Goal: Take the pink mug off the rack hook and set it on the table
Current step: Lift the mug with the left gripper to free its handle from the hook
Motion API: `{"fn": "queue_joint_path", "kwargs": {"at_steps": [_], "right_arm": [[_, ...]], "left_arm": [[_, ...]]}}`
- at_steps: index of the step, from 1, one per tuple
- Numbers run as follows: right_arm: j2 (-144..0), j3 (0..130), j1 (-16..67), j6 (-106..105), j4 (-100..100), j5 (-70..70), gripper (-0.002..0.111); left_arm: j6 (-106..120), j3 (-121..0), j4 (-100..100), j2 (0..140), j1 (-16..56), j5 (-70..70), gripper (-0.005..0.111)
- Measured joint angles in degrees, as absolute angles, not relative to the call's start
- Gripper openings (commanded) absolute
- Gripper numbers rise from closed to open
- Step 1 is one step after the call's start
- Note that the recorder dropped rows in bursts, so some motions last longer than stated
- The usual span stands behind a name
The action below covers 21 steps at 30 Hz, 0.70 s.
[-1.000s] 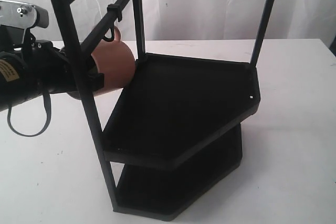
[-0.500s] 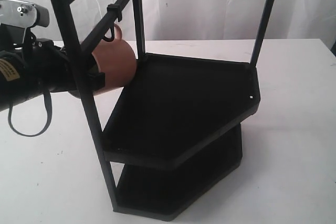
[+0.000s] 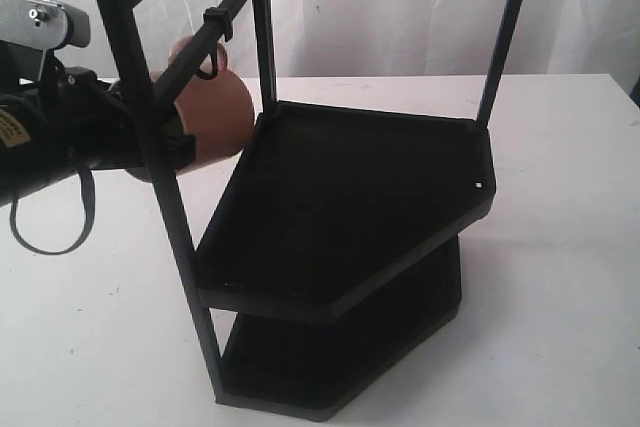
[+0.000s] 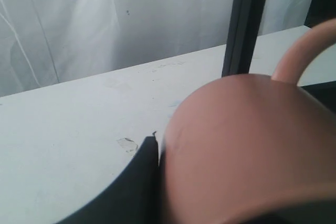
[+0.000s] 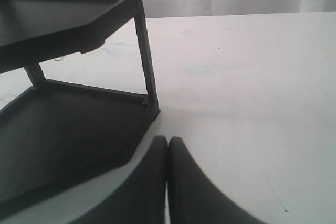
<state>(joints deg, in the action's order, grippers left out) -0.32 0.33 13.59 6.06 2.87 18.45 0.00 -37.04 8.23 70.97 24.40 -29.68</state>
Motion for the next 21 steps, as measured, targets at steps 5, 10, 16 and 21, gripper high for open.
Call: {"fn": "queue_joint_path", "kwargs": {"at_steps": [5,10,16,21], "right_arm": [[-0.3,0.3,13.6,6.1,2.9,18.4,0.0],[-0.3,0.3,13.6,6.1,2.9,18.4,0.0],[-0.3,0.3,13.6,6.1,2.9,18.4,0.0],[-0.3,0.3,13.6,6.1,2.9,18.4,0.0]], "left_arm": [[7.7,-37.0,15.7,68.9,24.4,-29.3,0.0],[11.5,-37.0,18.5,68.8,24.4,-26.9,0.0],[13.5,-37.0,18.6,68.8,24.4,-26.7,0.0],[14.6,-37.0,18.7,68.8,24.1,-26.6,0.0]]}}
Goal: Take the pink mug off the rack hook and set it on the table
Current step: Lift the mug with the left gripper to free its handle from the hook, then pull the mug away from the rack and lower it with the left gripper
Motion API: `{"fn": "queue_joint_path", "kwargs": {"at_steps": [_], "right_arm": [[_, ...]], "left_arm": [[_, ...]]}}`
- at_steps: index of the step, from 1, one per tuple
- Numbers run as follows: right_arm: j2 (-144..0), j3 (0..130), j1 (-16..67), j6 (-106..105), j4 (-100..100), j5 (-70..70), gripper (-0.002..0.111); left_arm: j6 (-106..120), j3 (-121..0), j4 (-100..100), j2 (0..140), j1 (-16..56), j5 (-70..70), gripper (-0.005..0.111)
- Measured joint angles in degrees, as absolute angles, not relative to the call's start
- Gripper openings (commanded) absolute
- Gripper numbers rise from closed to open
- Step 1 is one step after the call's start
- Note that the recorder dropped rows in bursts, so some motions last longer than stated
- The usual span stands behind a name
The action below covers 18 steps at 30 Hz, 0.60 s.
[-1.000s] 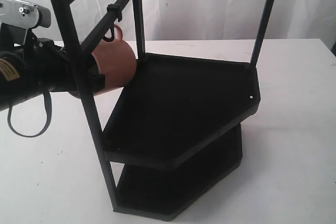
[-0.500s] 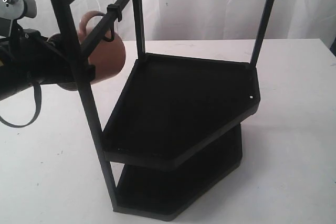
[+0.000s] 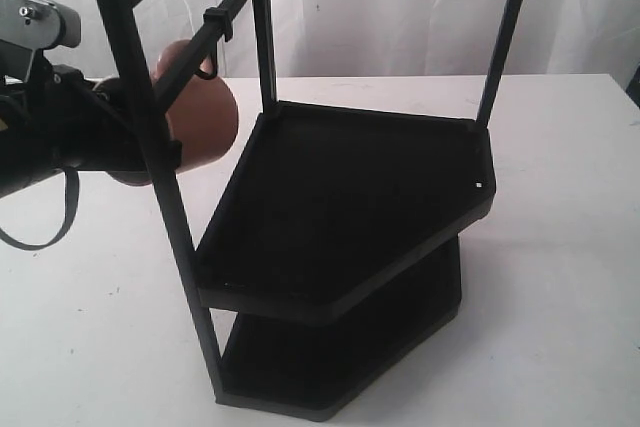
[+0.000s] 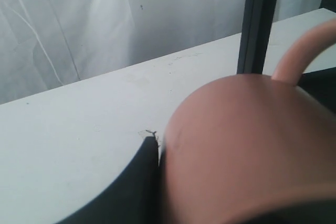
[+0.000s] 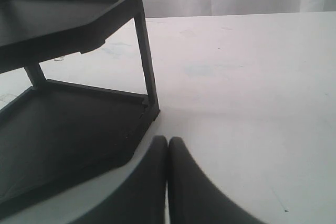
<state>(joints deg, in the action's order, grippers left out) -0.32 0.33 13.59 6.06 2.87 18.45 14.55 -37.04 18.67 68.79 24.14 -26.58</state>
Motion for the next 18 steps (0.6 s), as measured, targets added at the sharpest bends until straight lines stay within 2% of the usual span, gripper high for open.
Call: {"fn": "queue_joint_path", "kwargs": {"at_steps": [7,18], "right_arm": [[-0.3,0.3,13.6,6.1,2.9,18.4,0.0],[-0.3,0.3,13.6,6.1,2.9,18.4,0.0]], "left_arm": [[15.3,-37.0,25.2,68.8,20.4,-26.4,0.0],[18.0,-37.0,25.9,68.8,20.1,-18.6,0.0]]}}
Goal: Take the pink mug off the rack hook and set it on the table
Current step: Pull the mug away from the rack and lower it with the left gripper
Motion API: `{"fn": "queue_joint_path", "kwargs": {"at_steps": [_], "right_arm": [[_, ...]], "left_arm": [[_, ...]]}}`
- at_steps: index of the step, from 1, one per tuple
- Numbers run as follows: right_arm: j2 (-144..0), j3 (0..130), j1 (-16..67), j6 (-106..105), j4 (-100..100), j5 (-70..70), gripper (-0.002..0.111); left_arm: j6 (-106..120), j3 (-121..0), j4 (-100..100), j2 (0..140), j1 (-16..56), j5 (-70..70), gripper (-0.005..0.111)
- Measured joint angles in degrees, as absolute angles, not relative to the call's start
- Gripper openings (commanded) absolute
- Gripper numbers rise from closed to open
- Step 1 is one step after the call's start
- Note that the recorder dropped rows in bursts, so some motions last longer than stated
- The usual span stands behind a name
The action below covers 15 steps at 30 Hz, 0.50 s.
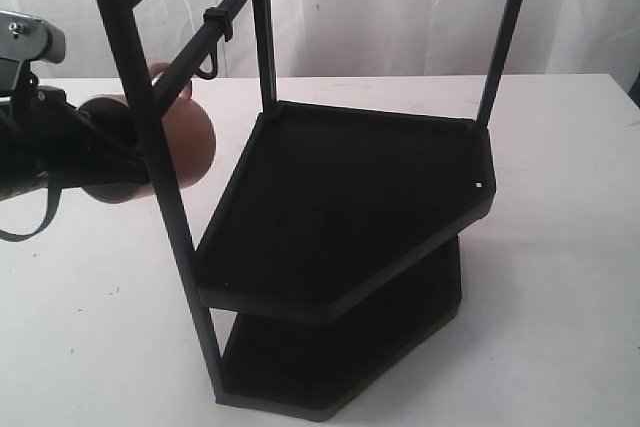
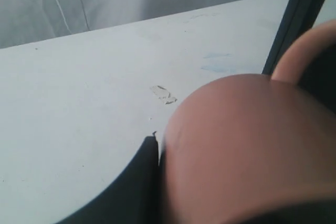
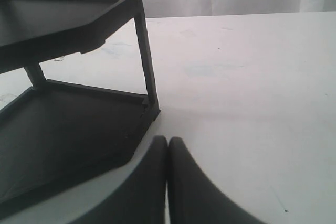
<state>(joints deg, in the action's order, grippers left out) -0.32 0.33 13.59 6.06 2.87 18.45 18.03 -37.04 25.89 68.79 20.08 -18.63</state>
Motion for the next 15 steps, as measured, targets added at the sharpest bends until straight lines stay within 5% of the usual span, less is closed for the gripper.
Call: {"fn": "queue_joint_path", "kwargs": {"at_steps": [15], "right_arm": [[-0.3,0.3,13.6,6.2,2.9,18.4,0.0]], "left_arm": [[18.9,-37.0,25.9,68.8,20.1,-13.3,0.0]]}}
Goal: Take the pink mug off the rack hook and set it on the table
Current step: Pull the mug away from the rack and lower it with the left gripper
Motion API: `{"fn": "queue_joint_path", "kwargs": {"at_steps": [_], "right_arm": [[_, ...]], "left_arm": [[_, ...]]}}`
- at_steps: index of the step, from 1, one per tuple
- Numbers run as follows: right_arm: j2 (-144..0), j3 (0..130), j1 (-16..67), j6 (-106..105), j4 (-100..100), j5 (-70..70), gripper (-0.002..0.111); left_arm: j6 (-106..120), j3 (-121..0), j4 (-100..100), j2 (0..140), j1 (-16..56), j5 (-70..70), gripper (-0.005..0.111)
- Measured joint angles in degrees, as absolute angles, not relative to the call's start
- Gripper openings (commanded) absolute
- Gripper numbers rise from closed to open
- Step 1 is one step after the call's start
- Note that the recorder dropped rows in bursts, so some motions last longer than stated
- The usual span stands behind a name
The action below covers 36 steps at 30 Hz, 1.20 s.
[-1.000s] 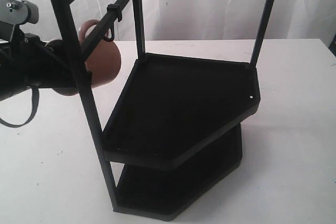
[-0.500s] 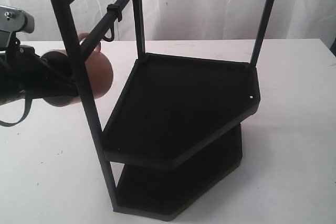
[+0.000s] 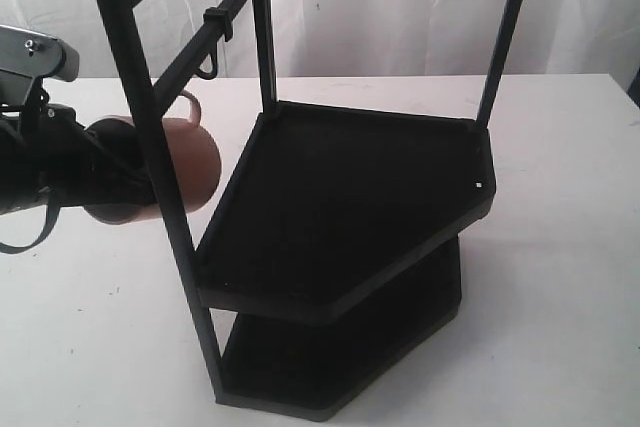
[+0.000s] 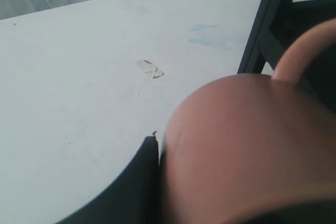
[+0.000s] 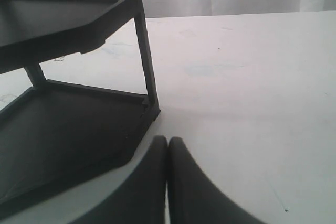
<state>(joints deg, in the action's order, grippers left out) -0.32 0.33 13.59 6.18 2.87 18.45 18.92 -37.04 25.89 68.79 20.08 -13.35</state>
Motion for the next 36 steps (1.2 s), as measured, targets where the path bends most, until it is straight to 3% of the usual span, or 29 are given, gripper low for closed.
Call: {"fn": "queue_joint_path", "kwargs": {"at_steps": [36], "right_arm": [[-0.3,0.3,13.6,6.3,2.9,18.4,0.0]], "left_arm": [[21.5,-37.0,27.7,68.7,20.0,1.3,0.0]]}}
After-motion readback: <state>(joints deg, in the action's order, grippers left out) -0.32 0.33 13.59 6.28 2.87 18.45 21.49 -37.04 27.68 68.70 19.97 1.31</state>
